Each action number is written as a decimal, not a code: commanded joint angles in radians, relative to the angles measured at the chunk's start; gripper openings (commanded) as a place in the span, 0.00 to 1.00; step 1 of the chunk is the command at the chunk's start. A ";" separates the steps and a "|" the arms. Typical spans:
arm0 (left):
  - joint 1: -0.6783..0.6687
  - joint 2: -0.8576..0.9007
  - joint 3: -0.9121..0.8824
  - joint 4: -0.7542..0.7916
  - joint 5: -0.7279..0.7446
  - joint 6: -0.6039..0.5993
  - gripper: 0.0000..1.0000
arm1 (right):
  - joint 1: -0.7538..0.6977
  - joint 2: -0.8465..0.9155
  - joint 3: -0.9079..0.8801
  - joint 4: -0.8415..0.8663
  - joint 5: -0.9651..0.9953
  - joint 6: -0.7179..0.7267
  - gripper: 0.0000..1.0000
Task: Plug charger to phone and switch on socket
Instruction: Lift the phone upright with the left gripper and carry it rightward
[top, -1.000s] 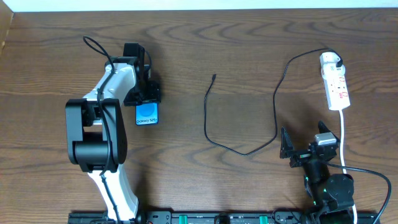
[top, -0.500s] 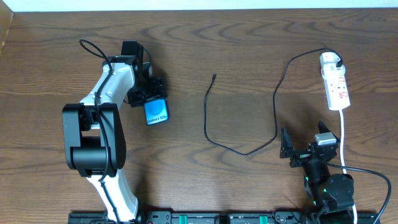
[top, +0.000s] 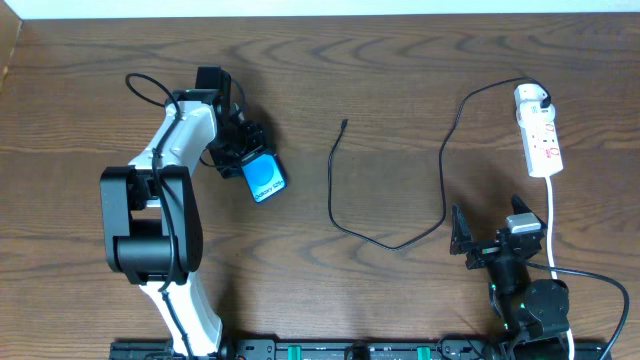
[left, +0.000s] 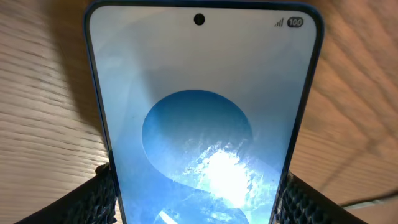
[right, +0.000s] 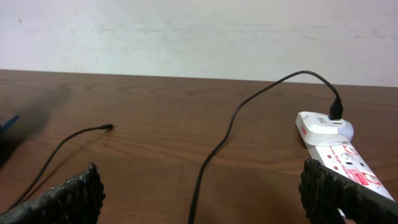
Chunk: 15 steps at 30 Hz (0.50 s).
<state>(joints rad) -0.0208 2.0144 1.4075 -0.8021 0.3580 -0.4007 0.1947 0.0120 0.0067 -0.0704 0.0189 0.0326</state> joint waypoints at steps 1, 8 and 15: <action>0.002 -0.032 0.016 0.002 0.120 -0.047 0.63 | 0.014 -0.006 -0.001 -0.005 0.001 -0.008 0.99; 0.002 -0.032 0.016 0.002 0.298 -0.062 0.63 | 0.014 -0.006 -0.001 -0.005 0.001 -0.008 0.99; 0.002 -0.032 0.016 0.003 0.409 -0.182 0.63 | 0.014 -0.006 -0.001 -0.005 0.001 -0.008 0.99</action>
<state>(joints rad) -0.0208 2.0144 1.4075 -0.7998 0.6594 -0.5045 0.1947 0.0120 0.0067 -0.0704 0.0189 0.0326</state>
